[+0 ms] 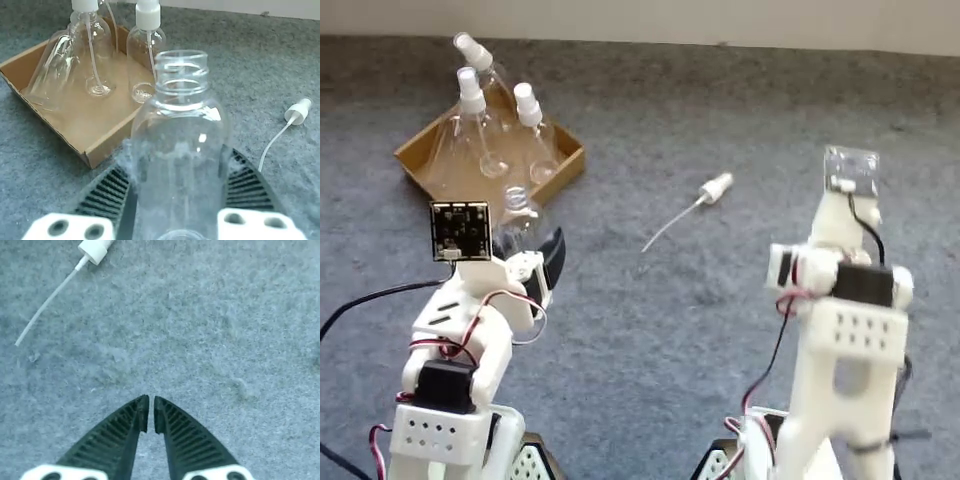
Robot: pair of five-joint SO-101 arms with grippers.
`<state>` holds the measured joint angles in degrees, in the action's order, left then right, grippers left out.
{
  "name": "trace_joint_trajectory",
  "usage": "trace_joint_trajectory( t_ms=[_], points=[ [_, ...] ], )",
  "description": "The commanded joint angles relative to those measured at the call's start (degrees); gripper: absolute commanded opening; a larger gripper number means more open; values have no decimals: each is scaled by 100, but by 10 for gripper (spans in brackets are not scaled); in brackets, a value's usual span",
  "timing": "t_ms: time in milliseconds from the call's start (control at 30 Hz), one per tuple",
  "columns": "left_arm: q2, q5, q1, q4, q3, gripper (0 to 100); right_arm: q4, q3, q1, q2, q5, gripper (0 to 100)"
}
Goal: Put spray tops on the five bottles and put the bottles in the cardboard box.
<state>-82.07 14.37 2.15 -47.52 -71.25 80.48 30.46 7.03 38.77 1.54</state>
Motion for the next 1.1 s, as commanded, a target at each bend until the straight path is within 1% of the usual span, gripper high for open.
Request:
trace_joint_trajectory(
  t_ms=[0, 100, 300, 600, 800, 1067],
  points=[
    [-101, 114, -57, 141, -31, 38, -110, -813, -312, -840, -457, 122],
    [-101, 114, -48, 141, -163, 38, -110, -1270, -664, -1464, -782, 163],
    [-110, 114, -57, 114, -189, 38, -136, -2352, -1209, -2651, -1829, 163],
    [-110, 114, -57, 141, -400, 38, -154, -4532, -1393, -4760, -3341, 164],
    [-110, 114, -57, 141, -418, 38, -163, -5947, -1543, -6202, -3780, 166],
    [-110, 114, -48, 141, -426, 38, -119, -7908, -1543, -8013, -3842, 166]
  ],
)
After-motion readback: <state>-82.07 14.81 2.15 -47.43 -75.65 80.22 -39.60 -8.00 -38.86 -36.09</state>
